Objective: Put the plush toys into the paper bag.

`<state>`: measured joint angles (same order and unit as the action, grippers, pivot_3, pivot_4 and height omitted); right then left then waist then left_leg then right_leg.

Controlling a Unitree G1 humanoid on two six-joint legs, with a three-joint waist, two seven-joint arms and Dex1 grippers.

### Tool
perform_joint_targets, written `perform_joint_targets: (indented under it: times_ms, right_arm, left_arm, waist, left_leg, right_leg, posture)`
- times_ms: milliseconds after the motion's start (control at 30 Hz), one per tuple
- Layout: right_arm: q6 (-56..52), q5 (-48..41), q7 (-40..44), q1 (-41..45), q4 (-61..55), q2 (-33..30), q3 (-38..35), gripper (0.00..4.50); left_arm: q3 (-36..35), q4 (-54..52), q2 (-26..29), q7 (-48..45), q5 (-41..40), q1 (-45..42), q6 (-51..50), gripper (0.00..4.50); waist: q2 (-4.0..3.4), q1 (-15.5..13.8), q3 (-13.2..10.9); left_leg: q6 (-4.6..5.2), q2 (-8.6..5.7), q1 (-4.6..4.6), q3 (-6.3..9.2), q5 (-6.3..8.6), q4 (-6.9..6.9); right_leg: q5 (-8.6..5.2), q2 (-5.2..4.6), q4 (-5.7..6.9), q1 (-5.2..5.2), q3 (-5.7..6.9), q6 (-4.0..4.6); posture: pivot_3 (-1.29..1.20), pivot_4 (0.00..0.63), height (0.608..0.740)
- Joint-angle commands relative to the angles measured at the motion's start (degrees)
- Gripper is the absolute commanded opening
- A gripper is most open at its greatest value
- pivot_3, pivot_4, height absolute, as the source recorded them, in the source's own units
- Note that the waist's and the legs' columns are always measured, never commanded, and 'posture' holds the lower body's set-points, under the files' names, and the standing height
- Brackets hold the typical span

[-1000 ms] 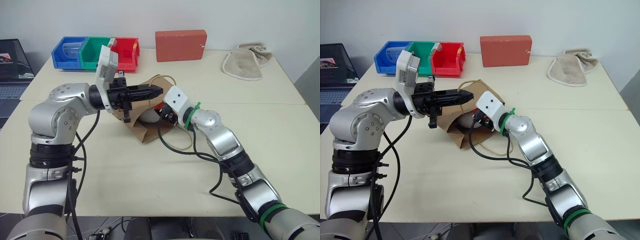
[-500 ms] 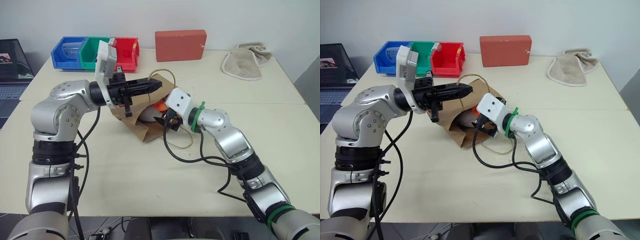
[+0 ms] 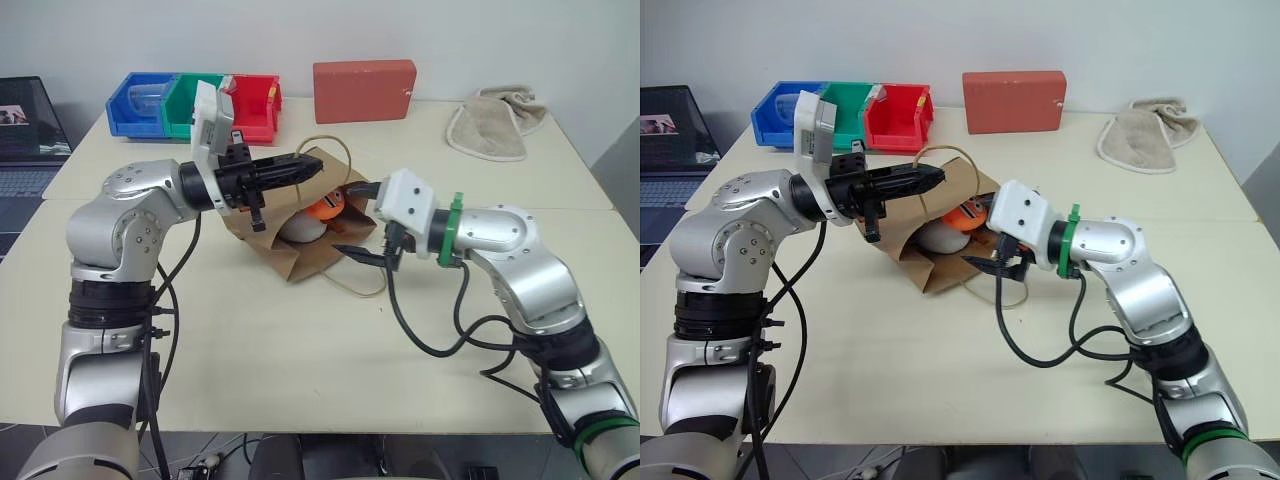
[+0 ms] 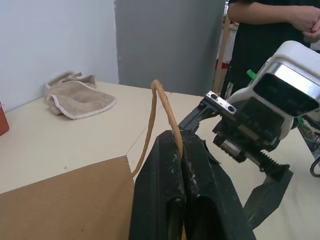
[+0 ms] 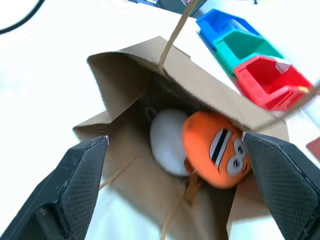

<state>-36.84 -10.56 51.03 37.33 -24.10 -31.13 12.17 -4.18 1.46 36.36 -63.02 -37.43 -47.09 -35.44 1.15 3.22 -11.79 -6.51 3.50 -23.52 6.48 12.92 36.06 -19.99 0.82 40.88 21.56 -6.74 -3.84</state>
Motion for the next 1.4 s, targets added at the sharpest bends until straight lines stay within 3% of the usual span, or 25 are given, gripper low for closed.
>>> perform_joint_targets:
  times_ms: [33,300,467,500,567,900,933,1133,1400]
  right_arm:
    - [-4.2,-3.3,0.3,-6.2,-3.7,-3.3,-3.5,4.48]
    - [-2.6,3.9,-13.1,-8.5,9.8,4.5,0.2,4.48]
    - [-3.5,2.8,-13.3,-7.0,17.3,8.5,0.9,4.48]
    - [-3.3,2.9,-13.2,-7.0,18.2,8.9,0.9,4.32]
    - [-2.8,3.1,-13.1,-6.9,19.2,9.3,0.9,3.92]
    - [-5.9,-1.5,-9.9,-8.7,13.7,8.2,-0.6,0.14]
    - [-7.2,-3.1,-8.4,-9.7,10.5,6.3,-1.2,0.03]
    - [-19.3,-15.1,-4.1,-9.5,-2.2,-2.8,-11.9,0.03]
    - [-38.8,-31.8,-5.1,3.2,-1.6,-7.1,-25.5,0.03]
  left_arm:
    - [-1.2,-1.1,0.4,0.2,0.0,-1.1,0.9,0.0]
    - [-1.1,-1.5,1.0,-0.3,-0.1,-1.2,0.3,0.0]
    - [-1.0,-1.7,1.0,-0.2,0.0,-1.3,0.2,0.0]
    - [-1.0,-1.8,1.1,-0.1,0.0,-1.2,0.2,0.0]
    - [-1.0,-2.0,1.1,0.0,0.0,-1.1,0.2,0.0]
    - [-1.6,-2.2,1.3,0.4,-0.5,-1.2,-0.4,0.0]
    - [-1.9,-2.1,1.6,0.3,-0.6,-1.2,-0.6,0.0]
    - [-3.0,0.7,3.5,-0.9,-0.9,-3.3,-1.1,0.0]
    - [-1.6,6.4,-0.3,-0.4,1.0,-8.2,1.8,0.0]
  waist:
    - [0.0,-0.1,0.0]
    - [-0.01,1.0,0.0]
    - [0.0,1.1,0.0]
    - [-0.01,1.1,0.0]
    - [-0.01,1.1,0.0]
    - [-0.01,1.1,0.0]
    - [-0.01,1.0,0.0]
    - [-0.03,0.2,0.0]
    - [-0.06,0.0,0.0]
  left_leg:
    - [0.0,-0.01,0.0,0.02,0.0,0.0]
    - [0.01,0.0,0.12,-0.08,-0.01,0.03]
    - [-0.04,-0.02,0.08,-0.08,-0.04,0.0]
    - [-0.04,-0.02,0.08,-0.07,-0.04,-0.02]
    - [-0.05,-0.01,0.08,-0.06,-0.05,-0.05]
    - [-0.03,-0.02,0.05,-0.06,-0.03,-0.02]
    - [-0.03,-0.02,0.05,-0.05,-0.03,-0.03]
    - [0.01,-0.03,0.0,-0.03,-0.01,-0.01]
    - [0.02,-0.04,0.04,-0.04,-0.01,0.01]
  right_leg:
    - [0.0,0.0,-0.03,-0.01,0.01,0.0]
    - [0.0,0.02,0.08,-0.04,-0.13,0.0]
    - [0.0,0.0,0.0,-0.03,-0.11,0.0]
    - [0.0,0.01,0.0,-0.02,-0.09,0.0]
    - [0.0,0.01,0.0,-0.01,-0.07,0.0]
    - [0.0,0.0,0.0,-0.02,-0.08,0.0]
    - [0.0,0.01,-0.01,-0.01,-0.07,0.0]
    - [0.0,0.0,-0.04,-0.01,-0.05,-0.01]
    - [0.0,0.01,-0.02,-0.05,-0.06,-0.01]
  posture:
    - [0.0,0.15,0.74]
    - [0.0,0.15,0.74]
    - [0.0,0.15,0.74]
    - [0.0,0.15,0.74]
    - [0.0,0.15,0.74]
    - [0.0,0.15,0.74]
    - [0.0,0.15,0.74]
    - [0.0,0.15,0.74]
    - [0.0,0.15,0.74]
